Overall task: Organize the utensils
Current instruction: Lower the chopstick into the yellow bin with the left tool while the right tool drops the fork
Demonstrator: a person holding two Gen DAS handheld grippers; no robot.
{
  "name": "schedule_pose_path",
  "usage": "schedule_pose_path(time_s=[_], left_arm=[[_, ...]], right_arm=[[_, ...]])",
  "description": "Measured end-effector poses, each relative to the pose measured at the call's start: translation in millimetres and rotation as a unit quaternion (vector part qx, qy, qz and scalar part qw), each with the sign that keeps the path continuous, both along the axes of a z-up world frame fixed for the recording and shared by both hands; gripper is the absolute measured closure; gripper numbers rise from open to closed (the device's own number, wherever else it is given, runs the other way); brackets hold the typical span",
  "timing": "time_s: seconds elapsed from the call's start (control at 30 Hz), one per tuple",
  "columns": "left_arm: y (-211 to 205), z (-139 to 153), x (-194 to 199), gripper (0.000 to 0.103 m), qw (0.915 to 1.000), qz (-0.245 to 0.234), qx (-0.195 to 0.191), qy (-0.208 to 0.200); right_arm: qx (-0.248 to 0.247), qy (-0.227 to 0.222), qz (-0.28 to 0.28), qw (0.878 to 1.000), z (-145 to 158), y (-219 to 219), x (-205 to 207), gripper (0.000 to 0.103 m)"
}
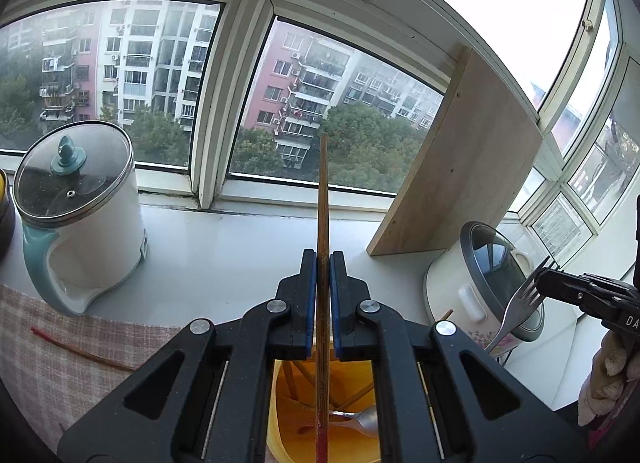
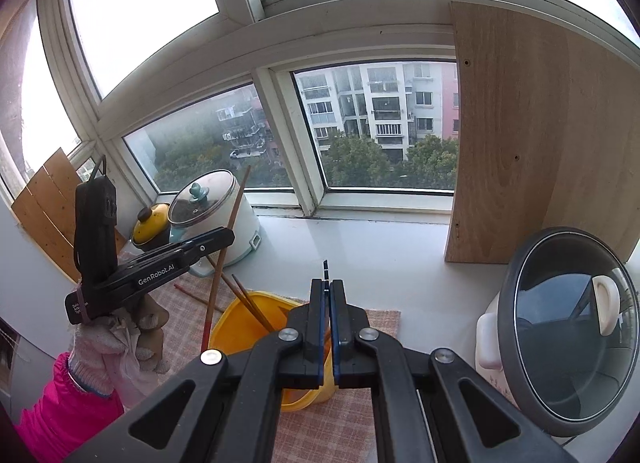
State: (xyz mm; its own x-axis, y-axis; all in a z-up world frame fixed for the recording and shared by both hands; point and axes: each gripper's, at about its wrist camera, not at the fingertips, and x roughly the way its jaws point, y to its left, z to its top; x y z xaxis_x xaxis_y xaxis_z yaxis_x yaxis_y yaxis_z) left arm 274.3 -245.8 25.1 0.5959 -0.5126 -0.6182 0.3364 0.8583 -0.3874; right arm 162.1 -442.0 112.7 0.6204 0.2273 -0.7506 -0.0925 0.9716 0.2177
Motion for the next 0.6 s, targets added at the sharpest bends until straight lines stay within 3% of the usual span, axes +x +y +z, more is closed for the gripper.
schedule_pose_path(time_s=[0.6], left_arm=[[-6,-11,-11,0.099,0.9994,-0.029,0.019,-0.005]], right_arm=[[-0.011,0.036,0.020,0.999,-35,17,16,0.103]])
